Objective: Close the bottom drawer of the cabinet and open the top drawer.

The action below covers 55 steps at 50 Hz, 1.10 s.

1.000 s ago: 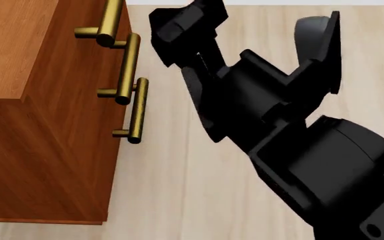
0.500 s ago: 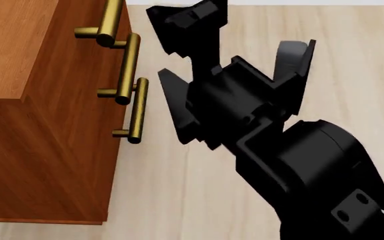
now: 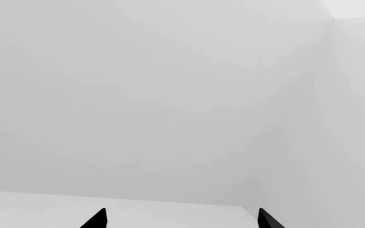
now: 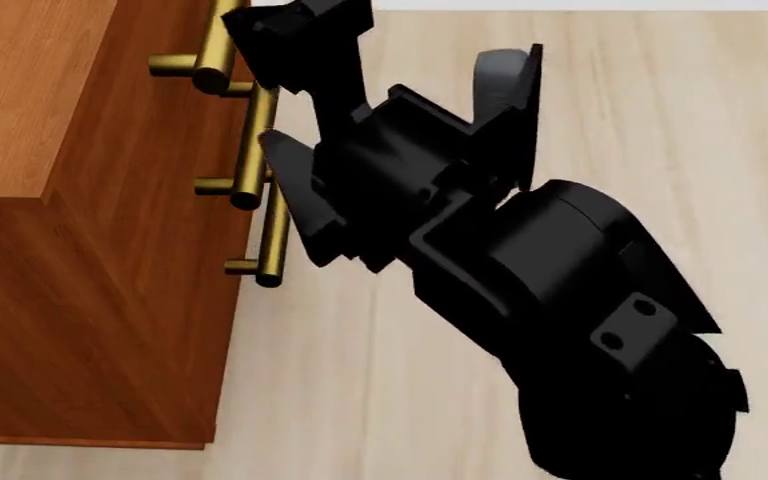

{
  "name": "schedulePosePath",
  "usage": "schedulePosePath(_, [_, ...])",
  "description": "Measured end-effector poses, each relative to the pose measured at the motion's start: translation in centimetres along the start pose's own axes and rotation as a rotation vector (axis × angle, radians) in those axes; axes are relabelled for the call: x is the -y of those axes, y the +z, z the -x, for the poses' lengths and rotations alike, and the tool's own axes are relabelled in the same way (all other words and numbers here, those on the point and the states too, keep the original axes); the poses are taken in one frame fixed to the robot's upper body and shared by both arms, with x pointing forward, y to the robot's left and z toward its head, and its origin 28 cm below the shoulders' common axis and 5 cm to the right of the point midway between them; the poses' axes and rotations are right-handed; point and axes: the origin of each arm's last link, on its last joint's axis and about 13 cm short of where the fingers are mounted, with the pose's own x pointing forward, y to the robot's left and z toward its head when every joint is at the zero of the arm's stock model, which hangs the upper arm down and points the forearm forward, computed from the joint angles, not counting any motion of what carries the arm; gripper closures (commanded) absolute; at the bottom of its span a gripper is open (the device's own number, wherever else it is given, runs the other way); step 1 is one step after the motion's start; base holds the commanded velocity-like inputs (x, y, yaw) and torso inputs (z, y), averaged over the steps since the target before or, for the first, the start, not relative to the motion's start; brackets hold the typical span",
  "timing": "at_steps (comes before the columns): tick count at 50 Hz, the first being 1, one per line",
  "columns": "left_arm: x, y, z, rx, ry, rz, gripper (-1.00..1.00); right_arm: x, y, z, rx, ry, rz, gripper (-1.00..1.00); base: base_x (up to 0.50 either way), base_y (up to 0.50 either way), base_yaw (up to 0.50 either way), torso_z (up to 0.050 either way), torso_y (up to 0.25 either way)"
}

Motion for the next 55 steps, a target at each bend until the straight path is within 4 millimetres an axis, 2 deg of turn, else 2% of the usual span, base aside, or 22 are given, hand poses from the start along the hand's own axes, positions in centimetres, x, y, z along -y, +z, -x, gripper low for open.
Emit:
schedulePosePath(21, [0.0,0.0,0.0,-0.004,-0.002,0.007,-1.00,-0.1,0.8,-2.3,-0.020,-0.021,0.011,-1.00,0.00,0.00,0.00,0.000,0.000])
schedulePosePath(55, [0.0,0.0,0.0,-0.004,-0.004,0.009,-1.00,0.4,0.6,-3.8,-0.084,-0.029,0.023,-1.00,0.00,0.00,0.00,0.000,0.000])
